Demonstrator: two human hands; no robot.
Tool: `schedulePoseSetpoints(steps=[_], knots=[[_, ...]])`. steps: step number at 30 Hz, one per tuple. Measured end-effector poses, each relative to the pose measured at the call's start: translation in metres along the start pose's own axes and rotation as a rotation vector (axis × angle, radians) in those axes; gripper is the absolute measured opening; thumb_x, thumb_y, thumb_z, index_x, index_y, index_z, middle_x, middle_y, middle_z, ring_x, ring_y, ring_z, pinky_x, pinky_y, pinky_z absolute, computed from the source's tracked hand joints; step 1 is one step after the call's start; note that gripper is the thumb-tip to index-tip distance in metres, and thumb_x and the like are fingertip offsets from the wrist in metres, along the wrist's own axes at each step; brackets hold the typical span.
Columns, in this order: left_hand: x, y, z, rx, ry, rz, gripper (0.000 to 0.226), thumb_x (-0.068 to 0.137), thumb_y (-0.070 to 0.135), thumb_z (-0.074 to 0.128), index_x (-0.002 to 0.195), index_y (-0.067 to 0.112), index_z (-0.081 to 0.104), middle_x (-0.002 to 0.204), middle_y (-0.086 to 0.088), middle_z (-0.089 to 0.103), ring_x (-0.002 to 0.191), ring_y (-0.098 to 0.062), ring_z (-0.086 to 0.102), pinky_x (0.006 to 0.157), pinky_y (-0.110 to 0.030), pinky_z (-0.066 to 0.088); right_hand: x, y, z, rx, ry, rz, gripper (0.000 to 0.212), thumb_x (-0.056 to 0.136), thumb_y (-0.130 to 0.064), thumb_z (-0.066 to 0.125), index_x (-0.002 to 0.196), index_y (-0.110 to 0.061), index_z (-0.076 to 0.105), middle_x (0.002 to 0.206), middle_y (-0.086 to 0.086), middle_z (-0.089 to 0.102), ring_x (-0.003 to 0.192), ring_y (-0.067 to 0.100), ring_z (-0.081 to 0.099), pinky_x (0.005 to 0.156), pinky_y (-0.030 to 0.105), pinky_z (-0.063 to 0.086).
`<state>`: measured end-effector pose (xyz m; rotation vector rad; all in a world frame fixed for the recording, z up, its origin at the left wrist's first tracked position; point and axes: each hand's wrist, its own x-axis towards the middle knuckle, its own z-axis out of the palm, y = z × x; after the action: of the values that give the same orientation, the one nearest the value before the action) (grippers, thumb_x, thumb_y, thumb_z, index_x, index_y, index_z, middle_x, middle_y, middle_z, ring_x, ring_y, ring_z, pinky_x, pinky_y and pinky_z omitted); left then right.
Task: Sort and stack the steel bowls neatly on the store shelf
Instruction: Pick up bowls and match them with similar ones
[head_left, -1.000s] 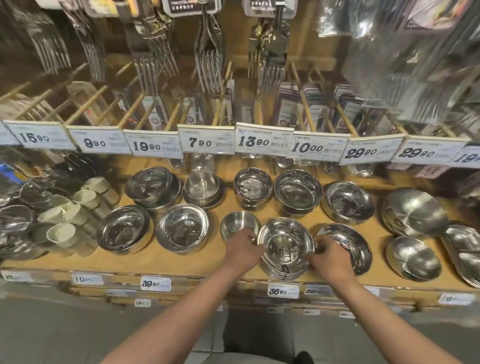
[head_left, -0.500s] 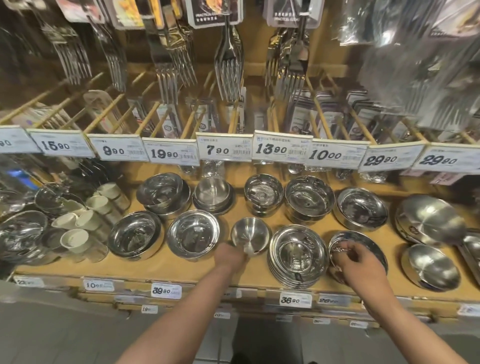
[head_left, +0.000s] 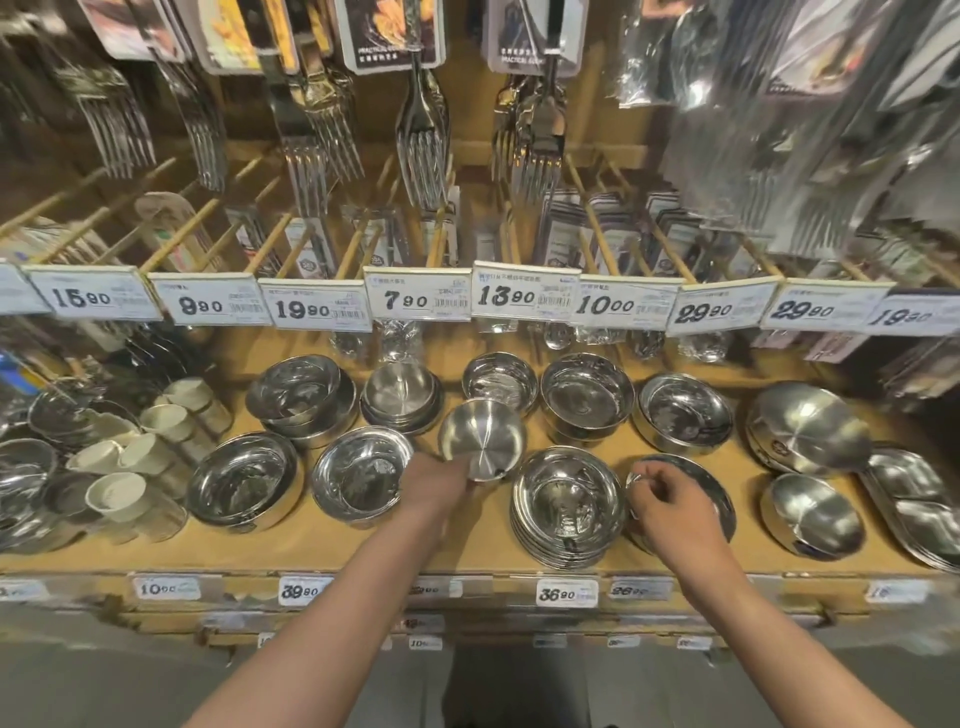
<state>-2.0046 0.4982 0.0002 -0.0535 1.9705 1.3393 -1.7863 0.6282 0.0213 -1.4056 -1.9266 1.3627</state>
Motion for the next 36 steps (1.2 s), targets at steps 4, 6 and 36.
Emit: schedulePoseSetpoints(steps=[4, 6, 36], knots=[[-0.012, 0.014, 0.0, -0.057, -0.11, 0.034, 0.024, 0.091, 0.021, 0.072, 0.101, 0.003, 0.059, 0.07, -0.01, 0.077, 0.072, -0.028, 0.076, 0.073, -0.038, 0.063, -0.001, -0.007, -0.002, 0.118, -0.085, 0.018, 0.021, 0.097, -0.022, 0.053, 0.109, -0.032, 0.068, 0.075, -0.006, 0.074, 0.06, 0.005, 0.067, 0.065, 0.032, 0.057], [-0.022, 0.02, 0.006, -0.027, -0.202, 0.054, 0.019, 0.091, 0.015, 0.07, 0.102, 0.002, 0.063, 0.065, -0.006, 0.076, 0.063, -0.022, 0.075, 0.059, -0.028, 0.06, -0.001, -0.011, -0.006, 0.201, -0.145, 0.043, 0.019, 0.096, -0.025, 0.057, 0.105, -0.035, 0.069, 0.079, -0.005, 0.075, 0.067, 0.01, 0.07, 0.074, 0.039, 0.062], [-0.105, 0.003, 0.371, 0.604, -0.32, 0.372, 0.027, 0.093, 0.024, 0.064, 0.118, 0.018, 0.074, 0.094, 0.012, 0.074, 0.079, -0.005, 0.065, 0.068, -0.02, 0.05, 0.111, 0.168, -0.264, 0.407, -0.175, 0.328, 0.025, 0.088, 0.001, 0.071, 0.104, -0.01, 0.055, 0.105, 0.013, 0.068, 0.083, 0.018, 0.075, 0.07, 0.024, 0.061]])
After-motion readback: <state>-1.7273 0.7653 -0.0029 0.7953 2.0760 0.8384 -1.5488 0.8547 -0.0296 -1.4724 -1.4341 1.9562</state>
